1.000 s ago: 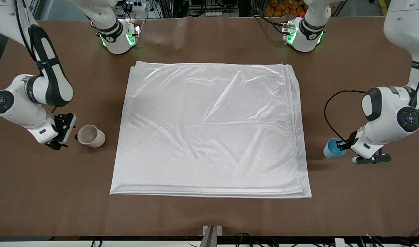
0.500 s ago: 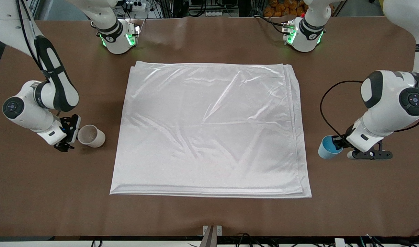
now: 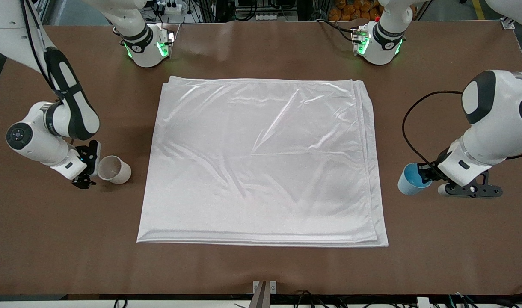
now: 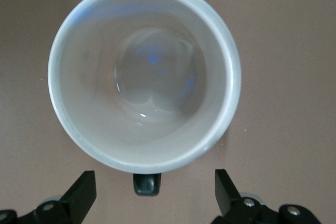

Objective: Place blue cup into white mug on cloth

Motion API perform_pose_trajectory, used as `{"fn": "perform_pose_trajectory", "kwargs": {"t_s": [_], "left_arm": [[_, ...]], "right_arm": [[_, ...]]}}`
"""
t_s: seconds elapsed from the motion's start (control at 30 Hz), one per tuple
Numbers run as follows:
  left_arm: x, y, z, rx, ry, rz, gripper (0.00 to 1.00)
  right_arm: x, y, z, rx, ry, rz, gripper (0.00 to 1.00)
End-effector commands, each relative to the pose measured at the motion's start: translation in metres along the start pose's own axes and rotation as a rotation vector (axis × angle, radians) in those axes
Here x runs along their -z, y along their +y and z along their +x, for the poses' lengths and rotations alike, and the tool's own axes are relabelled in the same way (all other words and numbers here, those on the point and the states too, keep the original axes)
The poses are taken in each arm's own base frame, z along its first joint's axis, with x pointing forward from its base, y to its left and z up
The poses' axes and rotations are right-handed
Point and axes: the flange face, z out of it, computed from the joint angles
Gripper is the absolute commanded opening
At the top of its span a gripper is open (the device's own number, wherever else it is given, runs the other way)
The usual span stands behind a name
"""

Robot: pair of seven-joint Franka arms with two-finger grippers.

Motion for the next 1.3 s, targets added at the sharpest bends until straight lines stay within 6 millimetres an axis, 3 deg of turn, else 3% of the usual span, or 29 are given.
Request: {"fn": "perform_pose_trajectory", "kwargs": {"t_s": [0.0,0.5,0.73,1.1,1.2,1.27], "left_arm": [[0.012,0.011,-0.001,-0.024,0.001,0.011,0.00],[0.020,0.038,-0.004,-0.061,0.010,0.000,0.00],[0.028,0.050,-0.006,-0.077,0.011,-0.004,0.00],[0.033,0.051,-0.005,-0.080,0.011,-0.002,0.00],[0.038,0.051,-0.004,-0.079,0.019,-0.005,0.00],[0.039,0.051,-0.004,-0.080,0.018,-0.004,0.00]], "right_arm": [[-0.010,-0.006,-0.012,0.017,0.014,0.008,1.00],[-0.025,-0.011,-0.007,0.003,0.036,0.032,0.93],[-0.025,-0.011,-0.003,0.009,0.037,0.033,0.70],[-0.021,-0.007,0.003,0.014,0.044,0.027,0.21],[-0.021,-0.009,-0.004,-0.038,0.070,0.026,0.00],[-0.018,-0.009,-0.006,-0.079,0.099,0.013,0.00]]}}
